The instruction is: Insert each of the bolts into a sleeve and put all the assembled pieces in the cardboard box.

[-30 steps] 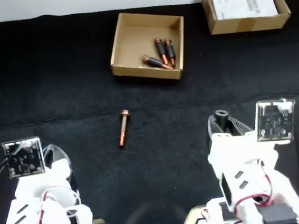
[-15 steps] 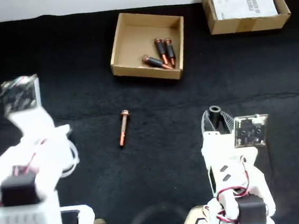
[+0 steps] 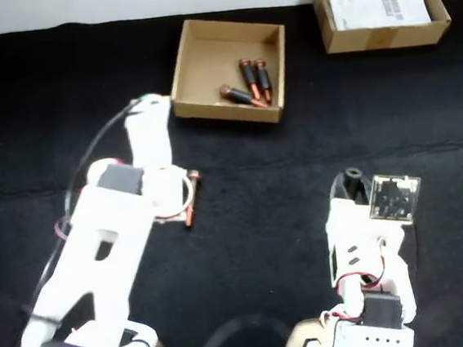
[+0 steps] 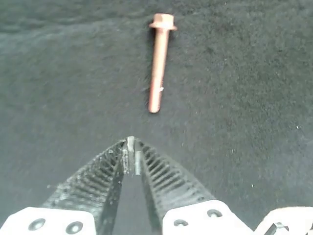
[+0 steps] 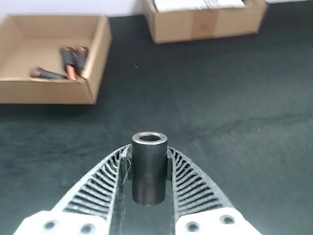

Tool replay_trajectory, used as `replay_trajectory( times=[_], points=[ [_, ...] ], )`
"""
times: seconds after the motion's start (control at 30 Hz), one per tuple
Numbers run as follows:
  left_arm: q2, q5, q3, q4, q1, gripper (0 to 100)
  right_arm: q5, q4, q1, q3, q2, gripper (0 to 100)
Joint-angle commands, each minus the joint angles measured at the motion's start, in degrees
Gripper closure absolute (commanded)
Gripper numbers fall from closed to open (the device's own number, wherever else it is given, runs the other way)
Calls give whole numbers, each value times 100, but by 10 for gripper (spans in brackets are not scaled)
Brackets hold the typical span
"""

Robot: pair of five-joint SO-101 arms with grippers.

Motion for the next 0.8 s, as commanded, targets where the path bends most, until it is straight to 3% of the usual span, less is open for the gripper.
replay_trajectory(
  times=[0.0,0.17,0.43,0.77],
  points=[
    [514,53,-233,-413,57,805,26,-136,286,101,-75,991],
    [1226,26,-462,-695,48,777,18,-136,444,171,-75,991],
    [2914,18,-2211,-686,4,779,18,-286,426,180,-75,991],
    [4611,-387,-4259,730,-338,780,18,-505,435,180,-75,991]
  ],
)
